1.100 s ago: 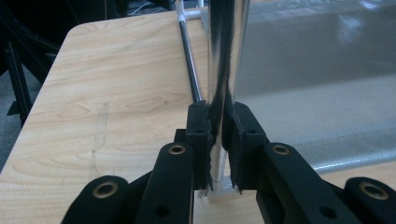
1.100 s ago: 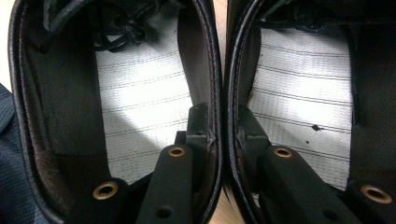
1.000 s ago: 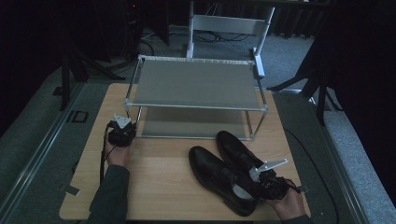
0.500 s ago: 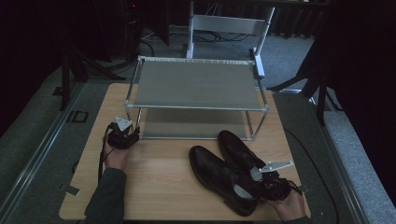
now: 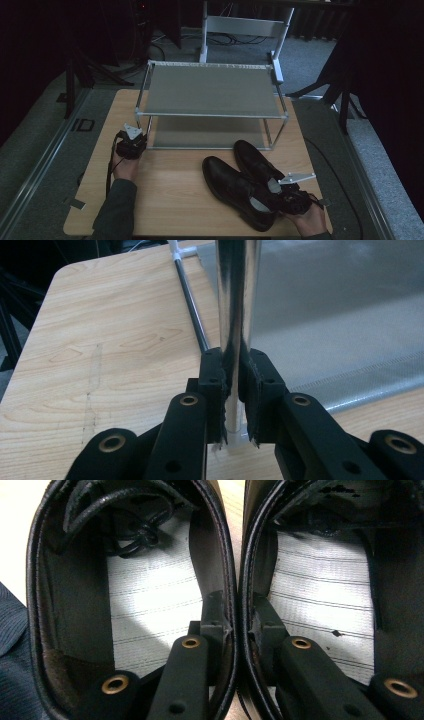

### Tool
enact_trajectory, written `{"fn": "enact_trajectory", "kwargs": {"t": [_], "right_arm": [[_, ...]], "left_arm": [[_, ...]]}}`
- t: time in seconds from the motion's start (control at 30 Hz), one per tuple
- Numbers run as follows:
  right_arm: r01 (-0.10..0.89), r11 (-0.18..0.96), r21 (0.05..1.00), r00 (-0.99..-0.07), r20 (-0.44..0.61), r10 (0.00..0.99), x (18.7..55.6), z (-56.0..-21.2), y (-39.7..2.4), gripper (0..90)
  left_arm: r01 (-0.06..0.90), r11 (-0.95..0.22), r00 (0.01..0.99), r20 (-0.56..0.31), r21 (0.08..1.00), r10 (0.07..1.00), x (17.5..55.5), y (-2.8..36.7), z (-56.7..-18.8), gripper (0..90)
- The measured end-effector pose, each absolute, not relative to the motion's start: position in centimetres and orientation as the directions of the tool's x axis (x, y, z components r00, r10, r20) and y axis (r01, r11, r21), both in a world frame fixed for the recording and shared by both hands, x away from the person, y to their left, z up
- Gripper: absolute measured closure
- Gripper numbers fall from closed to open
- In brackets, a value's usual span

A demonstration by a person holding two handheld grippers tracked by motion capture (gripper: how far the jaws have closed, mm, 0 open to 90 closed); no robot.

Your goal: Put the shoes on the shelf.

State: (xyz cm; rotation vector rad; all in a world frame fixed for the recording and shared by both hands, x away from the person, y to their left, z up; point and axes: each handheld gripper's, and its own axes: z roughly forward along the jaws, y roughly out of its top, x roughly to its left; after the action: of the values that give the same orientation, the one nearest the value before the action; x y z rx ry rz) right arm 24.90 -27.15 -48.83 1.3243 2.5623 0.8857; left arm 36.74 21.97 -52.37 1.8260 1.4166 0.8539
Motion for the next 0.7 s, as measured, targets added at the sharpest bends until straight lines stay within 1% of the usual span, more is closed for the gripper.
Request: {"fn": "enact_trajectory", "kwargs": {"t": [0.1,0.17,0.23,0.33,0.53,0.6,0.7], "right_arm": [[0.702,0.441,0.559,-0.606,0.145,0.782,24.8,-48.8,-27.1,80.2],[0.699,0.450,0.556,-0.610,0.135,0.781,24.7,-48.8,-27.0,80.4],[0.695,0.454,0.557,-0.612,0.127,0.781,24.7,-48.7,-26.9,80.5],[0.701,0.440,0.562,-0.605,0.141,0.784,24.6,-48.7,-26.9,80.5],[0.702,0.405,0.586,-0.584,0.148,0.798,24.7,-48.1,-27.3,80.4],[0.700,0.399,0.592,-0.580,0.146,0.801,24.8,-47.8,-27.3,80.4],[0.697,0.394,0.599,-0.576,0.141,0.805,25.1,-47.5,-27.1,80.4]], "left_arm": [[0.538,-0.196,0.201,0.101,0.820,0.974,36.5,21.9,-52.4,80.3],[0.543,-0.200,0.209,0.100,0.816,0.973,36.4,21.9,-52.5,78.4],[0.558,-0.193,0.226,0.076,0.807,0.971,36.2,21.9,-52.4,65.8],[0.555,-0.163,0.220,0.045,0.816,0.974,34.8,21.9,-52.3,59.3],[0.553,-0.165,0.214,0.052,0.817,0.975,31.6,21.7,-52.0,54.4],[0.542,-0.185,0.225,0.071,0.819,0.972,30.9,21.5,-51.8,54.0],[0.523,-0.198,0.251,0.072,0.829,0.965,29.9,20.9,-51.3,53.4]]}}
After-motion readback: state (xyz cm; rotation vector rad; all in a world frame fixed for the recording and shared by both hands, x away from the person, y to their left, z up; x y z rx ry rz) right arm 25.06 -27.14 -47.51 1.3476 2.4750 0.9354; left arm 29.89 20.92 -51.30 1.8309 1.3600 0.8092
